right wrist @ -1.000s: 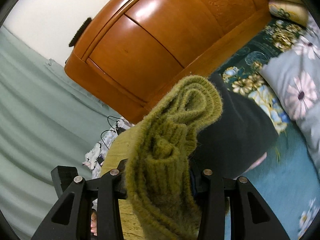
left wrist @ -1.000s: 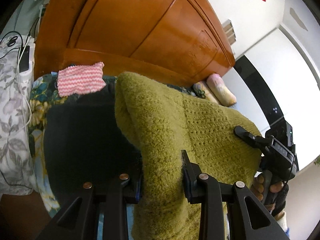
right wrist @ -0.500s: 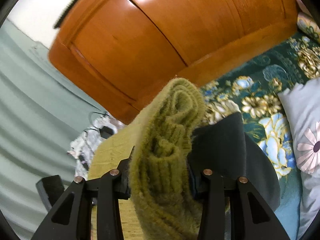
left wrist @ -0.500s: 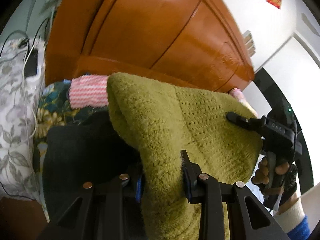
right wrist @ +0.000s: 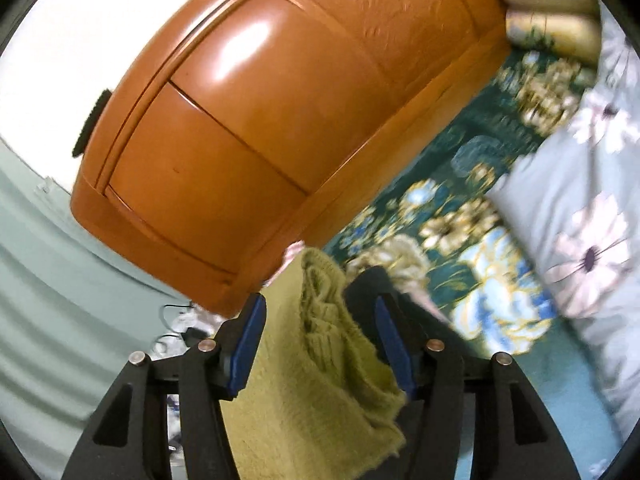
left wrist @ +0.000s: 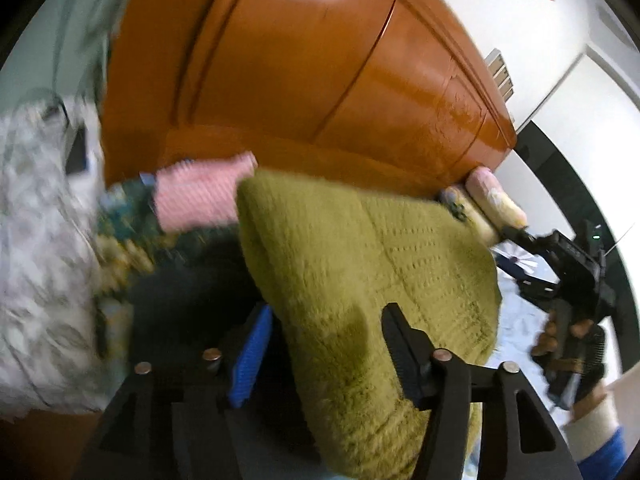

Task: Fold clothes
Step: 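Lift the folded sweater with both grippers and carry it toward the clothes stack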

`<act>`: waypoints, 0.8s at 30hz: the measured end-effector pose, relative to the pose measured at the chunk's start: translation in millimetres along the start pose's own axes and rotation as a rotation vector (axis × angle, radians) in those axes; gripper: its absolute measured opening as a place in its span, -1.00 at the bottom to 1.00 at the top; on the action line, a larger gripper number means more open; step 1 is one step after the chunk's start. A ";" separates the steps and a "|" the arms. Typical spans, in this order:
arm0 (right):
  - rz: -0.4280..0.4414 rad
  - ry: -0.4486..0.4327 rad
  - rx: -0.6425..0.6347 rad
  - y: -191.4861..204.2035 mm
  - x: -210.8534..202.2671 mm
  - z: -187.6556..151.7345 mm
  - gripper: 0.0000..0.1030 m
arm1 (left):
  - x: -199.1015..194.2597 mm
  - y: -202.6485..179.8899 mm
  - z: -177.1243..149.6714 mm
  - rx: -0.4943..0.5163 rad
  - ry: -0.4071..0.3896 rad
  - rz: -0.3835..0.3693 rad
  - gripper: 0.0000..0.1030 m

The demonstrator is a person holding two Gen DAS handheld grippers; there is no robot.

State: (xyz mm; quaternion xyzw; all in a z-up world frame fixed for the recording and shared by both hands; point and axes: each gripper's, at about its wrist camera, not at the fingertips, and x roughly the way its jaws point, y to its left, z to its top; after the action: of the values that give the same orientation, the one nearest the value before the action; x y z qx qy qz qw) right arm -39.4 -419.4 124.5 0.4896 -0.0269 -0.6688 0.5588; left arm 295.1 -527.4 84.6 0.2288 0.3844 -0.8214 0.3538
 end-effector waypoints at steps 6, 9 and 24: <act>-0.140 -0.013 -0.237 48.7 -10.7 -25.3 0.13 | -14.0 -42.5 1.7 0.194 -0.040 0.035 0.30; -0.113 -0.010 -0.366 76.4 -9.5 -50.3 0.13 | -6.9 -61.9 -12.7 0.317 -0.038 0.048 0.34; -0.160 0.048 -0.377 46.5 45.3 -85.4 0.14 | 32.1 -66.4 -30.7 0.407 0.041 0.107 0.41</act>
State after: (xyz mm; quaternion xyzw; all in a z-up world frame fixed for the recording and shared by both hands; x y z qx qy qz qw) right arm 57.3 -428.1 79.0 0.3929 0.1510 -0.6922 0.5862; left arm 227.3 -485.9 76.6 0.3323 0.2048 -0.8574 0.3354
